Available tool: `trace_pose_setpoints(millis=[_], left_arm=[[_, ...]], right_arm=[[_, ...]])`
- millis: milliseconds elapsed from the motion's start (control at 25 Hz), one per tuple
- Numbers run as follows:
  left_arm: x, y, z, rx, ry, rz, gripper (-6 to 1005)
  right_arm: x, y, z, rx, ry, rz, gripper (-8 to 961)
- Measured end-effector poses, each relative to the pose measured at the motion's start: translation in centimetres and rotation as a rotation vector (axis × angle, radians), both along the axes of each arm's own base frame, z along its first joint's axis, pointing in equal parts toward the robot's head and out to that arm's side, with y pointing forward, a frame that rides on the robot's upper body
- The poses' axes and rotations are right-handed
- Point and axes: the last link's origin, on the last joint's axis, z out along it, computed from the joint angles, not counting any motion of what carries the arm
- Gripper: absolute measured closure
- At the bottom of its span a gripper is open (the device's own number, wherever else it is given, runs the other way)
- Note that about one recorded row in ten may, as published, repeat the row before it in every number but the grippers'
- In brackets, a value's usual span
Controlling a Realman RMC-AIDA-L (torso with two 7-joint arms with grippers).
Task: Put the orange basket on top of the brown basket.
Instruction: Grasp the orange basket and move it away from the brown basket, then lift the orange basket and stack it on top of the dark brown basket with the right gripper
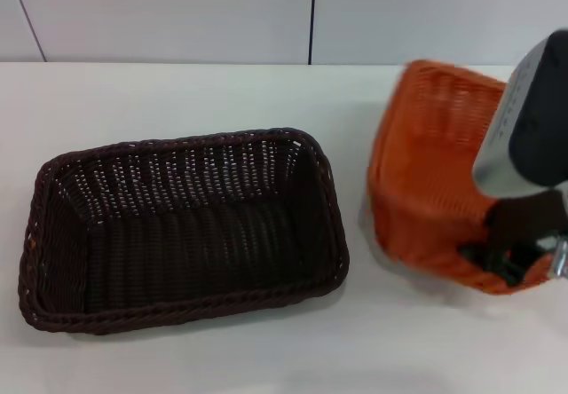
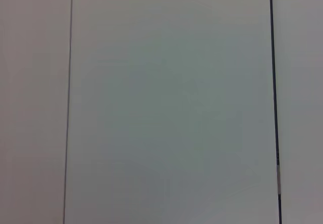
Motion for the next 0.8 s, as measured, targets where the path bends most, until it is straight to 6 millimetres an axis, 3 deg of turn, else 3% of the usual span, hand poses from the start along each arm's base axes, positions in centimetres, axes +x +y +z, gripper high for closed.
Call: trace_pose_setpoints(millis=[360,800], left_arm=[[-0.1,-0.1,0.1,0.003,0.004,0.001,197],[-0.2,-0.1,0.0,-0.006,0.004,0.007,197]], right_arm=[[-3.5,0.1,1.5,0.094,0.013,0.146,808],[-7.9,-0.5,-1.7,-0.154,-0.217,0.825,809]])
